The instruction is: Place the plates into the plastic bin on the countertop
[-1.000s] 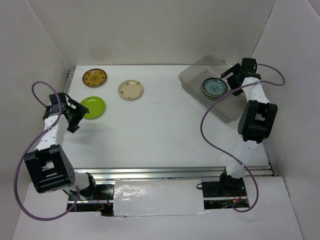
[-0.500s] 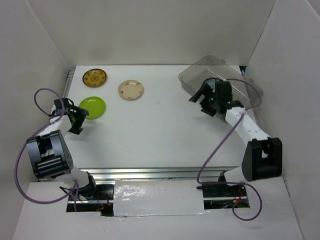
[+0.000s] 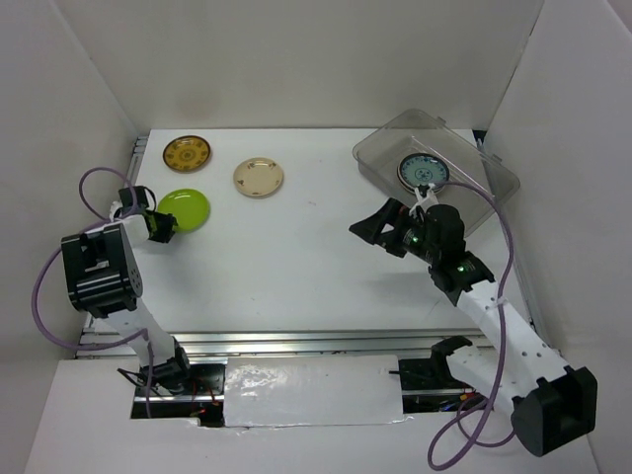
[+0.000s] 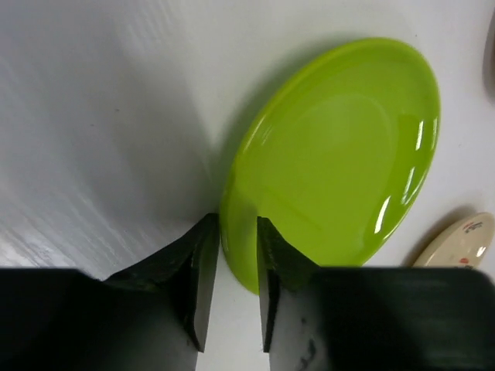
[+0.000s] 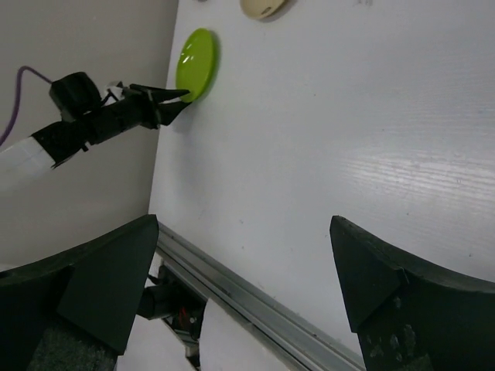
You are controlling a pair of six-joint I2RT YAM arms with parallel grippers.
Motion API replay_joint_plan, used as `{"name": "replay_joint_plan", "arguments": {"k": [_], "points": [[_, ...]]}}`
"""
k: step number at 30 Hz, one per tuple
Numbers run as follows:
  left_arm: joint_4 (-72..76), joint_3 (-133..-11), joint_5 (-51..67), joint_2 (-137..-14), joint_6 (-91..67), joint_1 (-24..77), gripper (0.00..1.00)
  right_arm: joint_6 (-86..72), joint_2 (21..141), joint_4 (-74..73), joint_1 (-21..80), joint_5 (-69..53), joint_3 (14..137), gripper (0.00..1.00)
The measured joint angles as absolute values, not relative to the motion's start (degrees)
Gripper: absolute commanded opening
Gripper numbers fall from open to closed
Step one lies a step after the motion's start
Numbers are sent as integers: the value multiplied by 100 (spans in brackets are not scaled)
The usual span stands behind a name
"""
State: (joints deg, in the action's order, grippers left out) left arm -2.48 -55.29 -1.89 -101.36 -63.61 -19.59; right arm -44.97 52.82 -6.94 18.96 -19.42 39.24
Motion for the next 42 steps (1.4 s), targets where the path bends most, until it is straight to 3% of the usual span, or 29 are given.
{"name": "replay_joint_plan", "arguments": {"k": [1,3,4,9,13,17,23,27,32,34,35,36,37,38,39,42], "points": [[-237,-5583,-193,-10197,-6388,-1914,23,-4515,5172,-709,1918,-1929,3918,100],[-239,-5601,-272,-10252,-6517,-1839,11,-4517,4976,-733,1955,-1863,3918,100],[-207,-5596,-268,-10254,-6576,-1813,0,-4512,4877,-770,1992,-1791,3924,100],[-637,-5577,-534,-9789,-6737,-1669,0,-4412,4755,-840,2178,-1538,3964,100],[-1413,-5179,-1013,-8423,-6313,-1225,0,-4156,5463,-666,2386,-1708,4230,100],[-1492,-4978,-534,-7150,-5684,-156,0,-3789,6853,-502,2729,-1817,4993,100],[-1098,-4182,792,-6403,-5111,1313,0,-3406,8274,-145,2886,-2237,5548,95],[-1022,-3673,1461,-6224,-5087,1566,0,-3306,8753,-71,3022,-2383,5555,72],[-902,-3618,1671,-5911,-5122,1787,0,-3356,8897,58,3201,-2427,5393,62],[-899,-3673,1682,-5776,-5120,1828,0,-3393,8897,128,3247,-2469,5315,34],[-895,-3693,1682,-5763,-5116,1833,0,-3450,8897,161,3267,-2510,5299,0],[-926,-3710,1669,-5767,-5113,1835,9,-3465,8888,211,3293,-2523,5299,0],[-1122,-3743,1498,-5782,-5041,1837,37,-3579,8853,261,3295,-2602,5297,0],[-1232,-3752,1479,-5811,-5046,1789,90,-3612,8790,325,3293,-2657,5304,0],[-1358,-3848,1356,-5863,-5074,1789,99,-3610,8707,285,3308,-2545,5312,0],[-1837,-4401,871,-5813,-5142,1898,99,-3653,8541,-64,3166,-2128,5358,0]]}}
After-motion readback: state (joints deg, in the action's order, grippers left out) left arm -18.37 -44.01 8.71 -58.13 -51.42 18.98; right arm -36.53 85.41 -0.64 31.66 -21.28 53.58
